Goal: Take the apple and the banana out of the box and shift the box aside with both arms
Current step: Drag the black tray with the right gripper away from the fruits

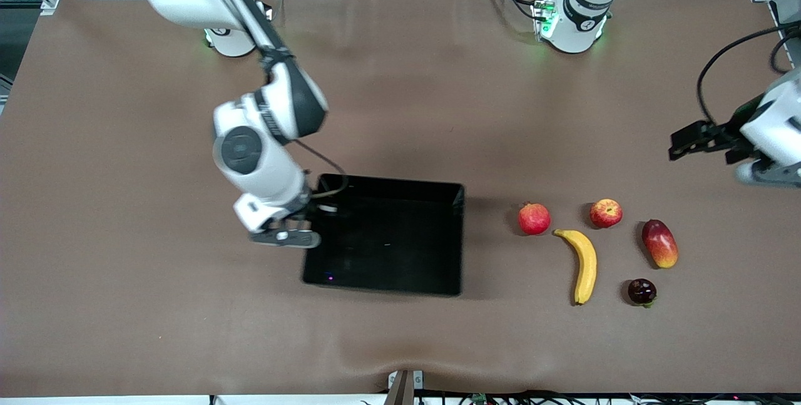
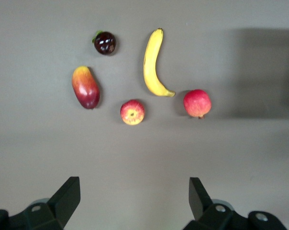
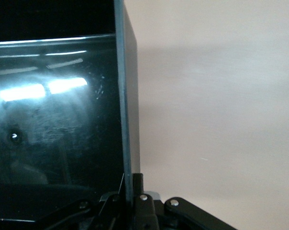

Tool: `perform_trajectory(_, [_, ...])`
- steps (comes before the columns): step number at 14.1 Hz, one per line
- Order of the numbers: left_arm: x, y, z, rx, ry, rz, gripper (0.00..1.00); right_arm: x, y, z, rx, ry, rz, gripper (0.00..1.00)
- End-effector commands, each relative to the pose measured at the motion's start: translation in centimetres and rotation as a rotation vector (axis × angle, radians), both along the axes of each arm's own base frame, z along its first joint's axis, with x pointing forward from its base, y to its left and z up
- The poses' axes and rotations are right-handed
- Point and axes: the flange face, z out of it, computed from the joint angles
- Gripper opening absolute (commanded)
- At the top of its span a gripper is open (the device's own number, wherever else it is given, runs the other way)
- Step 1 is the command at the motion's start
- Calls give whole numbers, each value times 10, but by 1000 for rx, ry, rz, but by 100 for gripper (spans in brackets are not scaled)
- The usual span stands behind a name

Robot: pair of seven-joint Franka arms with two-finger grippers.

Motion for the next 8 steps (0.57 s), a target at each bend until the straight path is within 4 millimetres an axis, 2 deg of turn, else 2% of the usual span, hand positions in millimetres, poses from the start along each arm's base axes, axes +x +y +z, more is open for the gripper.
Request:
perform_trajectory(1, [-20,-5,14,-4,13,-2,100,-5,-60,18,14,28,-19,0])
perform_trajectory(4, [-34,-4,23,25,6,9,100,-5,-170,15,18,35,91,0])
perform_trajectory(6, [-43,6,21,40,12,30,100,-7,-239,12,21,43,66,0])
perform_trajectory(8, [-52,15,17,49,26,48,100,-17,-309,1,28,68,46,0])
